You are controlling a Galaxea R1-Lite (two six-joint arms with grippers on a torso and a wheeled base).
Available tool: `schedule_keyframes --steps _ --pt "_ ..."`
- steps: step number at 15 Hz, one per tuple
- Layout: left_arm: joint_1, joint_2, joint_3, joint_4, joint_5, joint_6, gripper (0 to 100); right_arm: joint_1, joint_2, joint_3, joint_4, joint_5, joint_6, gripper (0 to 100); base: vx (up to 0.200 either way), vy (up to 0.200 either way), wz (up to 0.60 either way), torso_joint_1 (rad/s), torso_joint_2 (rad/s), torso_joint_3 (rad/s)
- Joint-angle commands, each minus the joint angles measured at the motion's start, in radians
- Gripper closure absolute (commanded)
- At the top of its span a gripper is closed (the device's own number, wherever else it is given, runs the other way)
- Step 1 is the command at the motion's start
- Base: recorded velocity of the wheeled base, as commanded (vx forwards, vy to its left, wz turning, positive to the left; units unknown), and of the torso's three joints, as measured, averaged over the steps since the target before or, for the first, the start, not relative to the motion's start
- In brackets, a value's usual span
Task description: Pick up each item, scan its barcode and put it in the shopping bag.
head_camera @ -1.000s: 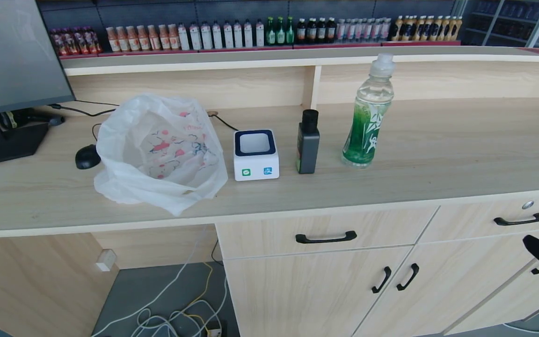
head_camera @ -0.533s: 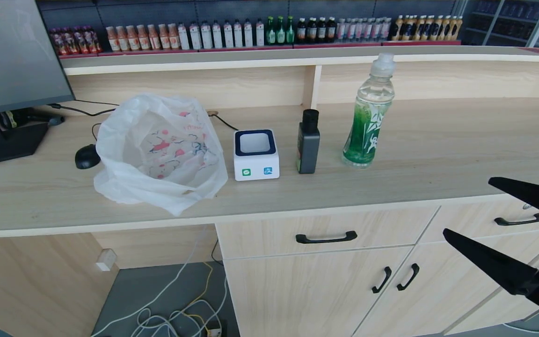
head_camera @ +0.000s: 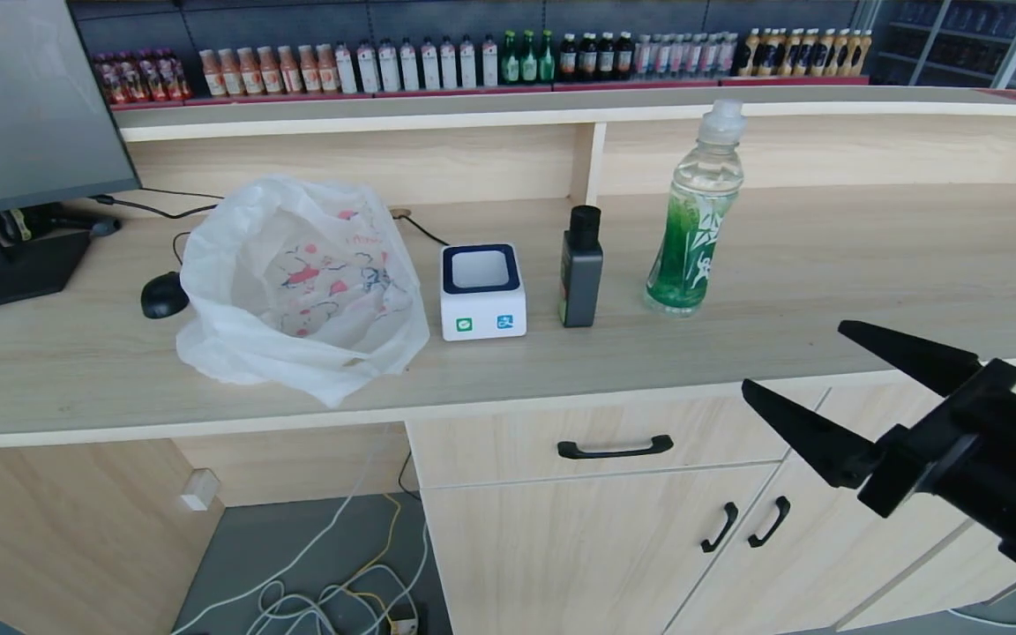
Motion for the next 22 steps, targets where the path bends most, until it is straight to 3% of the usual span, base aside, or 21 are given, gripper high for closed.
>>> schedule_keyframes --steps 1,4,9,15,22 --pt "0.000 0.000 0.000 0.000 0.000 0.000 0 0.020 0.159 -0.021 -0.080 -0.057 0.002 0 0.000 0.000 0.00 0.000 0.00 0.000" --pt "-0.002 0.000 0.000 0.000 0.000 0.000 0 0.062 0.303 -0.097 -0.167 -0.114 0.031 0 0.000 0.000 0.00 0.000 0.00 0.000" --pt "0.000 0.000 0.000 0.000 0.000 0.000 0 0.117 0.498 -0.291 -0.249 -0.313 0.120 0 0.000 0.000 0.00 0.000 0.00 0.000" --pt "-0.002 0.000 0.000 0.000 0.000 0.000 0 0.120 0.654 -0.557 -0.241 -0.352 0.110 0 0.000 0.000 0.00 0.000 0.00 0.000" --pt "0.000 0.000 0.000 0.000 0.000 0.000 0 0.120 0.725 -0.624 -0.238 -0.342 0.073 0 0.000 0.000 0.00 0.000 0.00 0.000"
